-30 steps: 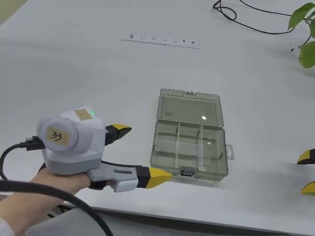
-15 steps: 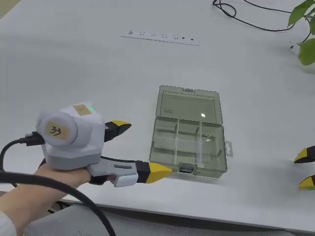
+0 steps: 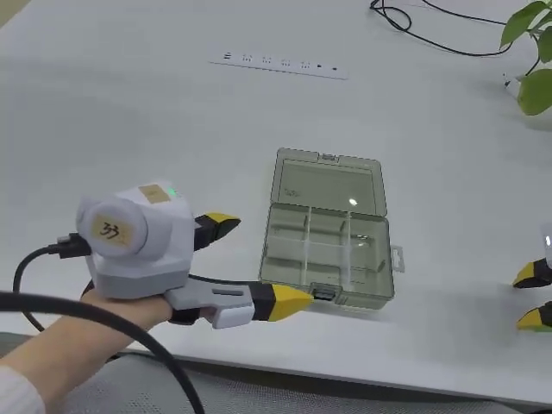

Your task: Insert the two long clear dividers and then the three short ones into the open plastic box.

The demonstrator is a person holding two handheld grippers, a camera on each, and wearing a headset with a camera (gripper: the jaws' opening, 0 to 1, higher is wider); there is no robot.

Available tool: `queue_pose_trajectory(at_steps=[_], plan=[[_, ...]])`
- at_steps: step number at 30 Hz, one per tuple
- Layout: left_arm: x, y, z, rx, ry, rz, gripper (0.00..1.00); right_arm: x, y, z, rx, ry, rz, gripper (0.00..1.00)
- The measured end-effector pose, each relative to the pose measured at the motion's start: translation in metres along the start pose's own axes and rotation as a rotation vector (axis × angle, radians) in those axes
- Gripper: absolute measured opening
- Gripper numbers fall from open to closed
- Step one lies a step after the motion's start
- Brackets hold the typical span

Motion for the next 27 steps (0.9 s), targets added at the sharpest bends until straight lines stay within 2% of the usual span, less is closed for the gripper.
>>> queue_pose_trajectory(at_steps=[4,8,12,13,15,21,25,27], plan=[[0.0,0.0,0.0,0.007,0.0,0.005,0.86,0.001,-0.003,-0.001,-0.012,0.011,0.012,0.32],[-0.001,0.001,0.002,0.016,0.009,0.004,0.86,0.007,-0.014,-0.001,-0.01,0.029,0.037,0.32],[-0.003,0.002,0.004,0.038,0.02,0.006,0.85,0.019,-0.034,0.004,0.013,0.071,0.081,0.32],[-0.004,0.001,0.005,0.053,0.026,0.011,0.84,0.022,-0.037,0.006,0.014,0.079,0.077,0.32],[-0.006,-0.001,0.007,0.062,0.036,0.018,0.83,0.018,-0.039,0.011,0.038,0.108,0.103,0.32],[-0.016,-0.009,0.014,0.087,0.062,0.031,0.79,0.042,-0.085,0.013,0.093,0.161,0.179,0.32],[-0.023,-0.014,0.018,0.096,0.077,0.036,0.78,0.048,-0.103,0.016,0.131,0.189,0.213,0.32],[-0.026,-0.016,0.02,0.105,0.091,0.034,0.77,0.055,-0.117,0.017,0.156,0.208,0.233,0.32]])
Point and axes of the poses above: the centre of the closed fingertips' face, and the gripper's own axes: x roughly backward along the fingers, z roughly to its right, y roughly out of its underside, the point moved 3 cm from there along x, roughly backward along the fingers, and after that the axes turned 5 degrees about x, right-handed, at the moved point
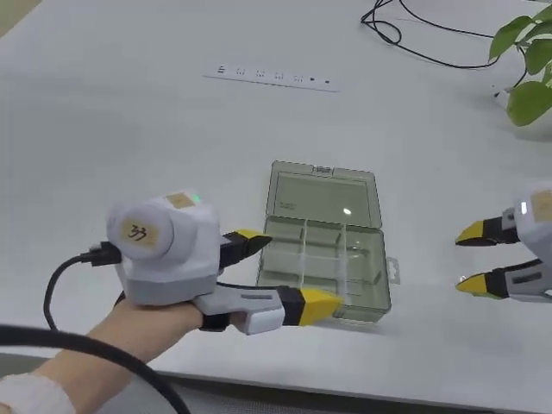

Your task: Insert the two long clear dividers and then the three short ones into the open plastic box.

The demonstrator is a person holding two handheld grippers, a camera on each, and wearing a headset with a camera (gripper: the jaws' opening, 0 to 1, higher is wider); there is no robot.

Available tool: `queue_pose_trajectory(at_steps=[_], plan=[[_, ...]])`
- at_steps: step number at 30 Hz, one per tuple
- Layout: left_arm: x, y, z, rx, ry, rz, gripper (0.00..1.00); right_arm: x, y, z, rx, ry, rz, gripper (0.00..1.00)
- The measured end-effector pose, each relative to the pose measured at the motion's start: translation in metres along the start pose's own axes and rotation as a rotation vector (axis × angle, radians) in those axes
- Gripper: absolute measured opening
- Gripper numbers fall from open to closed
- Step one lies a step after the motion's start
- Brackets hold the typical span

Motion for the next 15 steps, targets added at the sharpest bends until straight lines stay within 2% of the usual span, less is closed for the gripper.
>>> queue_pose_trajectory(at_steps=[4,6,9,15], plan=[[-0.009,-0.002,0.006,0.015,0.037,-0.018,0.74,0.006,-0.026,0.006,0.038,0.023,0.029,0.32],[-0.012,-0.004,0.007,0.034,0.045,-0.018,0.72,0.003,-0.03,0.013,0.054,0.041,0.047,0.32],[-0.02,-0.006,0.011,0.087,0.07,-0.024,0.65,0.007,-0.054,0.012,0.087,0.056,0.081,0.32],[-0.028,-0.013,0.017,0.147,0.097,-0.01,0.58,0.007,-0.085,0.008,0.201,0.077,0.113,0.32]])
Point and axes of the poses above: the centre of the closed fingertips' face, and the gripper's own axes: x roughly backward along the fingers, z roughly to its right, y roughly out of its underside, the point moved 3 cm from there along x, roughly backward along the fingers, and after that the axes turned 5 degrees about x, right-handed, at the moved point
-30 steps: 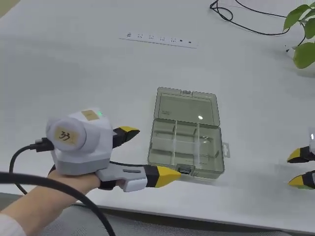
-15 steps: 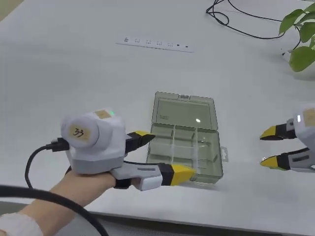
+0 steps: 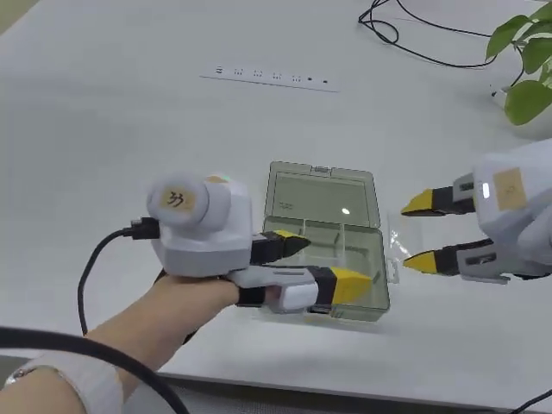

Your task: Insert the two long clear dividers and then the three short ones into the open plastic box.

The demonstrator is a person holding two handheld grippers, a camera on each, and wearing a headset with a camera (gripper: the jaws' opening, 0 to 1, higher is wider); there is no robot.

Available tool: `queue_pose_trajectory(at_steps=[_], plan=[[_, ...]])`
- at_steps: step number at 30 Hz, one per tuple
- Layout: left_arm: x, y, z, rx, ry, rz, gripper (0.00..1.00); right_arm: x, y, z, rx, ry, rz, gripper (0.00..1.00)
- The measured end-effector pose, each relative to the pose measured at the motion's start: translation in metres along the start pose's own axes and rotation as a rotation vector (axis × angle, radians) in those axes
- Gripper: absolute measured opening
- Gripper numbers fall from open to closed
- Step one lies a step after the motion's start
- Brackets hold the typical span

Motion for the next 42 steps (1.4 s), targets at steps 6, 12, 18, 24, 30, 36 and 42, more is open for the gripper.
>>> queue_pose_trajectory(at_steps=[6,12,18,24,30,36,42], plan=[[-0.004,-0.005,0.003,0.096,0.026,0.033,0.51,-0.003,-0.024,-0.003,0.097,0.011,0.012,0.32],[-0.003,-0.007,0.0,0.174,0.025,0.066,0.34,-0.007,-0.038,-0.006,0.189,0.028,0.004,0.32],[-0.003,-0.008,0.003,0.213,0.042,0.093,0.2,-0.01,-0.043,-0.01,0.241,0.031,-0.009,0.32],[-0.004,-0.007,0.006,0.259,0.055,0.102,0.09,-0.01,-0.044,-0.008,0.265,0.038,-0.016,0.32],[-0.006,-0.006,0.008,0.336,0.073,0.119,0.0,-0.011,-0.043,-0.009,0.297,0.048,-0.029,0.32],[-0.008,-0.003,0.012,0.38,0.09,0.122,0.0,-0.009,-0.042,-0.011,0.316,0.049,-0.036,0.32],[-0.007,-0.002,0.017,0.386,0.099,0.115,0.0,-0.008,-0.042,-0.013,0.313,0.044,-0.034,0.33]])
Point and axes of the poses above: the centre of the closed fingertips' face, and the gripper's own axes: x roughly backward along the fingers, z roughly to its right, y roughly out of its underside, the point moved 3 cm from there along x, roughly backward along the fingers, and after that the axes turned 5 degrees about x, right-handed, at the moved point
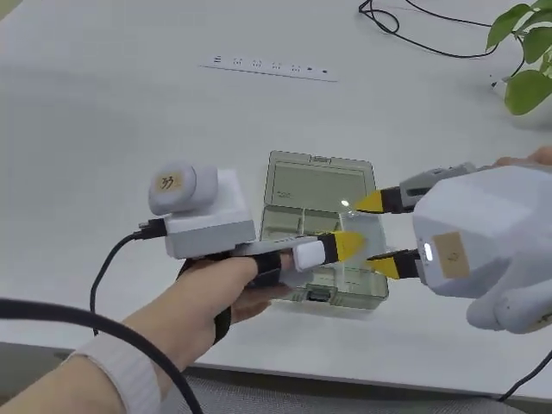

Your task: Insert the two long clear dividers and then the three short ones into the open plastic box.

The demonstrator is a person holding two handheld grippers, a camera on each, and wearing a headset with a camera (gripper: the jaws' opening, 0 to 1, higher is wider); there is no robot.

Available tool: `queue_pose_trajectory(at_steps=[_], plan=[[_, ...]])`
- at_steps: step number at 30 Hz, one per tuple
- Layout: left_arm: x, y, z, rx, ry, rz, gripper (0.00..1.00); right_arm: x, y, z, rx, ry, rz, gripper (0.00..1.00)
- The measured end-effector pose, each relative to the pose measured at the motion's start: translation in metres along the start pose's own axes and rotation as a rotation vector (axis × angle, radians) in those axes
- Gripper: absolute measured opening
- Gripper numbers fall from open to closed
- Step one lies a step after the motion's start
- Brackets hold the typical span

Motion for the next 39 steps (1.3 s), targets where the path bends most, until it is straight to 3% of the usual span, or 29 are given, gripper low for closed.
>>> queue_pose_trajectory(at_steps=[3,5,7,9,11,13,17,20,25,30,39], plan=[[0.001,-0.001,0.0,-0.001,-0.001,0.001,0.0,0.0,0.0,0.001,0.004,0.0,0.002,0.33],[0.001,-0.002,-0.001,-0.016,0.002,-0.001,0.0,0.0,-0.001,0.001,-0.041,-0.007,0.023,0.38],[0.003,-0.002,-0.001,-0.052,0.0,-0.016,0.0,0.002,-0.003,0.003,-0.135,-0.021,0.064,0.48],[0.005,-0.003,-0.001,-0.097,-0.004,-0.031,0.0,0.006,-0.003,0.006,-0.191,-0.036,0.092,0.47],[0.009,0.0,-0.004,-0.198,-0.018,-0.083,0.0,0.012,-0.003,0.01,-0.295,-0.063,0.13,0.43],[0.011,0.002,-0.002,-0.296,0.0,-0.119,0.0,0.016,-0.003,0.014,-0.353,-0.082,0.162,0.37],[0.014,0.002,0.0,-0.398,0.027,-0.162,0.0,0.02,-0.003,0.018,-0.416,-0.117,0.19,0.32],[0.016,0.005,0.003,-0.476,0.05,-0.196,0.0,0.021,-0.006,0.014,-0.478,-0.185,0.214,0.26],[0.021,0.017,0.005,-0.607,0.078,-0.29,0.0,0.018,-0.002,0.01,-0.518,-0.277,0.224,0.19],[0.023,0.021,0.009,-0.68,0.104,-0.316,0.0,0.018,-0.005,0.002,-0.501,-0.352,0.22,0.13],[0.025,0.024,0.012,-0.737,0.131,-0.337,0.0,0.018,-0.017,-0.008,-0.479,-0.442,0.222,0.07]])
Point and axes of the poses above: the centre of the closed fingertips' face, and the gripper's own axes: x roughly backward along the fingers, z roughly to its right, y roughly out of its underside, the point moved 3 cm from there along x, roughly backward along the fingers, and after that the axes turned 5 degrees about x, right-handed, at the moved point
